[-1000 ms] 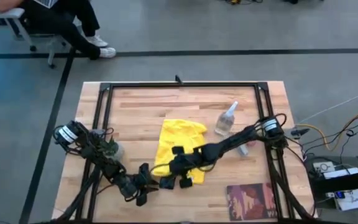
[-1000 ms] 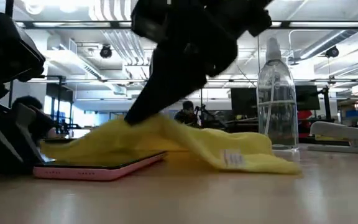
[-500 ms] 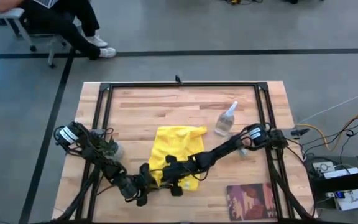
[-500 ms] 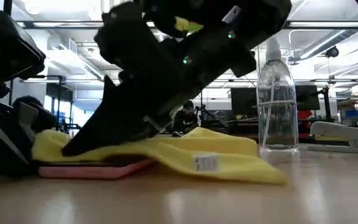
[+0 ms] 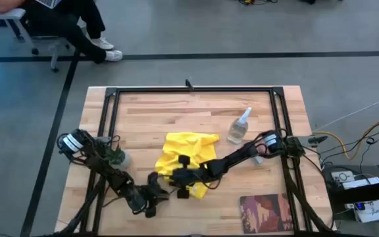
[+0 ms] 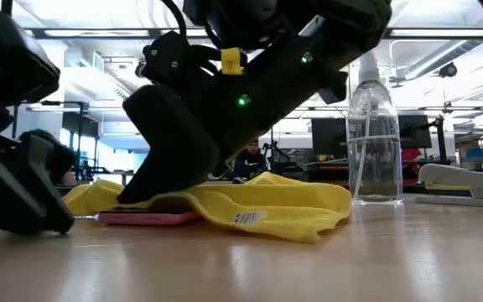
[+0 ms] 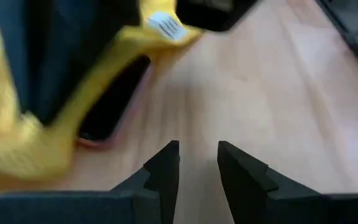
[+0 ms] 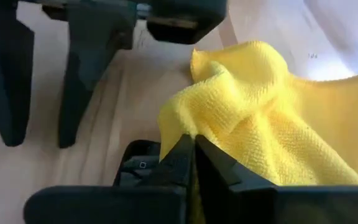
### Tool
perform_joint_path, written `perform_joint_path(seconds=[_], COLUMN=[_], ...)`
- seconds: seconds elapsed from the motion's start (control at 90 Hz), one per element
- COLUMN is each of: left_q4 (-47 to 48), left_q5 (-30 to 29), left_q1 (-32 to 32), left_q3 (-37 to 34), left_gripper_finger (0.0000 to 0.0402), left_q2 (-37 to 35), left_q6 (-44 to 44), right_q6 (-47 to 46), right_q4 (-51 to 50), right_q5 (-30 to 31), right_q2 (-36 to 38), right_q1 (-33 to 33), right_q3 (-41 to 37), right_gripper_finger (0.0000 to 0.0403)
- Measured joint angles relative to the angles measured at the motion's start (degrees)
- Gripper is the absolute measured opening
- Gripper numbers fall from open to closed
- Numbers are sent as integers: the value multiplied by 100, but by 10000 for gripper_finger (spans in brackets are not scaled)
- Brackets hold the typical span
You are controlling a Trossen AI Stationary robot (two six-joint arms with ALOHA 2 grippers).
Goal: Apply microfiber cloth
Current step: Wipe the front and back of the cellphone with the yellow microfiber cloth
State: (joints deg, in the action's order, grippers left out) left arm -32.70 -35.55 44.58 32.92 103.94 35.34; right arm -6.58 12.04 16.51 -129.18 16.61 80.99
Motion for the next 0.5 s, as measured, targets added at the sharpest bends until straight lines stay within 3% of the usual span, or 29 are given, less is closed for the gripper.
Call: perform_joint_path(seconds=[0.078,0.267,0.5], left_q4=[-65,-77,-93], left_q5=[-264,-282,-291], left_q1=[-73,-299,-295], left_q3=[114,357,321], left_gripper_finger=[86,73,62], left_q2=[21,228,121], left_q6=[-306,-744,-671], right_q6=[9,-30,352], right_q4=[-11,24,215], right_q5=[112,200,218], right_q2=[64,150,847], right_q1=[-2,-149,-139], right_q3=[-64,-150,-577], right_gripper_finger=[0,0,0])
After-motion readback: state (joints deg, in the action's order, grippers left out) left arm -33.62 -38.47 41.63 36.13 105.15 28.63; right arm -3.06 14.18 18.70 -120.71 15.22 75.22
